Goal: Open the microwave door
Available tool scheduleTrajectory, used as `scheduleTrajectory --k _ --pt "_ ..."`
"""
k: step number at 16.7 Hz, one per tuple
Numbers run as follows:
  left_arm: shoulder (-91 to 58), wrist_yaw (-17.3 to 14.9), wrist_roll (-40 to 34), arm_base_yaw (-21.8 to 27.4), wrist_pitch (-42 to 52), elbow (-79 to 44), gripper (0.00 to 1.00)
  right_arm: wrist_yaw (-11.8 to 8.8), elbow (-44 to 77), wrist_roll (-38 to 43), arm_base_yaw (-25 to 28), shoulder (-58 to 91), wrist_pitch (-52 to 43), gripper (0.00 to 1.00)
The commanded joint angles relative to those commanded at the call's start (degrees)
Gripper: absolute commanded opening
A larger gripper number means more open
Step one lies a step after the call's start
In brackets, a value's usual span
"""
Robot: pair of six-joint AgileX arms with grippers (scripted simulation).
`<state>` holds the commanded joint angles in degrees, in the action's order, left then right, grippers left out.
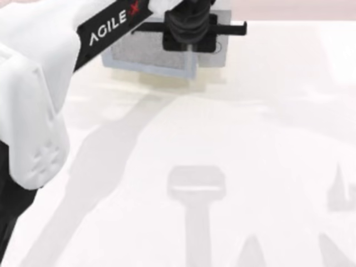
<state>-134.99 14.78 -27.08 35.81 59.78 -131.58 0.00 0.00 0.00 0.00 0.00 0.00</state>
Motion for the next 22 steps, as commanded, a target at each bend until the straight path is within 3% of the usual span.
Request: scheduleTrajectory --k 22 --pt "2.67 -0.95 2.01 -0.06 -2.49 4.52 0.00 0.00 0.00 0.00 0.00 0.00 0.00 1.00"
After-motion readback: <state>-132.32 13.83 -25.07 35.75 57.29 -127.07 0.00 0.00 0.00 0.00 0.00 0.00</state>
